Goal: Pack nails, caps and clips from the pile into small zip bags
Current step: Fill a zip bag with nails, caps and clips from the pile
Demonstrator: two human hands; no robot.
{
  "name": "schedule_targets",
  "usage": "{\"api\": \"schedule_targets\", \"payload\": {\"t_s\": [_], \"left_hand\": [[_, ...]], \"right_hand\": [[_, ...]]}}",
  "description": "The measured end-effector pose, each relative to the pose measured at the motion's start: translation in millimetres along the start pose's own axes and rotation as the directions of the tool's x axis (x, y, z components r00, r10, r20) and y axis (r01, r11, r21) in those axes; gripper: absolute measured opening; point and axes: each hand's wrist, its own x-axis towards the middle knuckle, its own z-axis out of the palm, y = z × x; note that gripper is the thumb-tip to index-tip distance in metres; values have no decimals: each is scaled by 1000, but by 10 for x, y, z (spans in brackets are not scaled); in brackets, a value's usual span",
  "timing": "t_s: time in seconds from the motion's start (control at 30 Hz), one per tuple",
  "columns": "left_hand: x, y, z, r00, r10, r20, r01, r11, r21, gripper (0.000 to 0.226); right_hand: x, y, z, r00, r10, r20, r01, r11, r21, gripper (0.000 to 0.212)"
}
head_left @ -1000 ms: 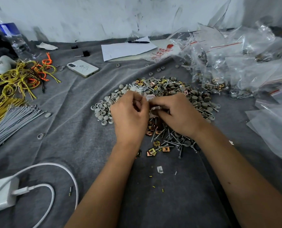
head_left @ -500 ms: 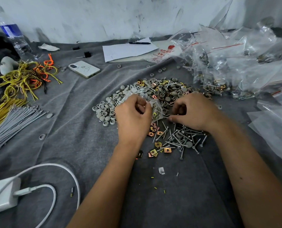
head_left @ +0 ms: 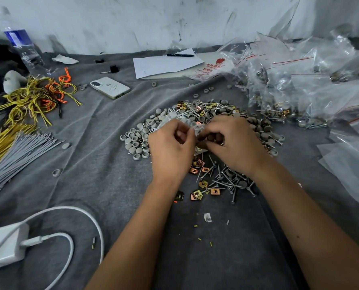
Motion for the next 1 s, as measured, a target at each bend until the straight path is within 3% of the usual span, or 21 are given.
{"api": "schedule_targets", "payload": {"t_s": [0.37, 0.6, 0.7, 0.8, 1.0], "left_hand": [[-7, -7, 21, 999, 39, -9, -39, 997, -63, 17], [18, -26, 14, 992, -40, -122, 26, 994, -110, 21], [17, -27, 5, 987, -74, -140, 57, 991, -121, 15], [19, -30, 4, 988, -84, -127, 69, 991, -119, 15], [3, -22, 14, 993, -85, -86, 75, 991, -107, 22]], "right_hand": [[-30, -23, 190, 999, -31, -25, 26, 986, -166, 16], [-1, 83, 62, 948, 153, -278, -173, 984, -49, 10], [-26, 158, 80, 954, 259, -150, -283, 944, -170, 20], [-43, 149, 130, 959, 284, -26, -279, 916, -289, 31], [-42, 134, 125, 956, 289, -49, -293, 929, -227, 17]]}}
